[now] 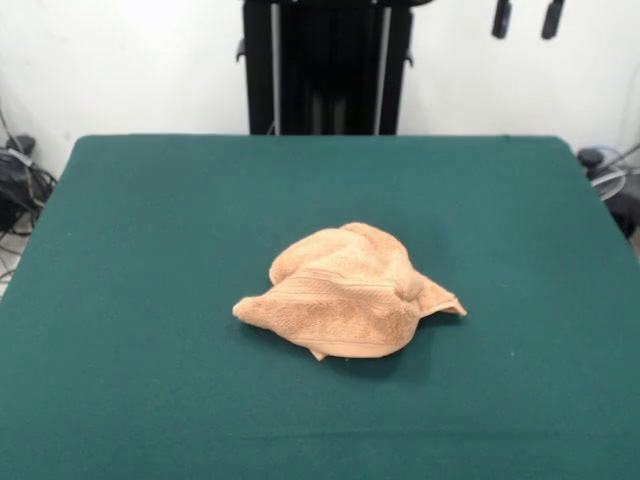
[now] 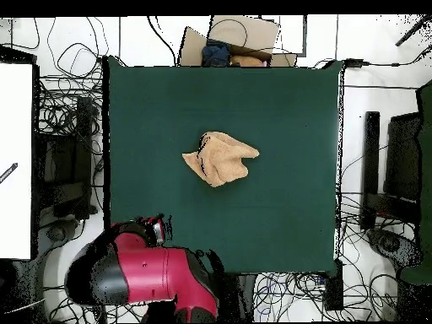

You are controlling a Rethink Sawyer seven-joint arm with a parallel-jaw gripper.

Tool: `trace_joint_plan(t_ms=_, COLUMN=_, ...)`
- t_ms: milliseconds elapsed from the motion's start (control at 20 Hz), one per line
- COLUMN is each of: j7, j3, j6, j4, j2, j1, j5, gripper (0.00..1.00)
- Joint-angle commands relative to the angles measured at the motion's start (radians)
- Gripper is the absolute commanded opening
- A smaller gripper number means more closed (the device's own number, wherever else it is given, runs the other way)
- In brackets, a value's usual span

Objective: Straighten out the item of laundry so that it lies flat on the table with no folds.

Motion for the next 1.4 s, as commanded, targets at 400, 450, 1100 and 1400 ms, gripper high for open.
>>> trace_joint_plan(t_ms=400, j7=0.178, j3=-0.034, j6=-0.223, j4=0.05, j2=0.199, j1=0.003, j5=-0.066, gripper=1.0)
trace_joint_plan(t_ms=450, j7=0.176, j3=-0.031, j6=-0.234, j4=0.052, j2=0.204, j1=0.0, j5=-0.065, gripper=1.0)
trace_joint_plan(t_ms=1100, j7=0.182, j3=-0.07, j6=-0.417, j4=0.074, j2=0.285, j1=0.039, j5=-0.09, gripper=1.0)
trace_joint_plan(t_ms=1400, j7=0.183, j3=-0.098, j6=-0.506, j4=0.074, j2=0.34, j1=0.079, j5=-0.097, gripper=1.0)
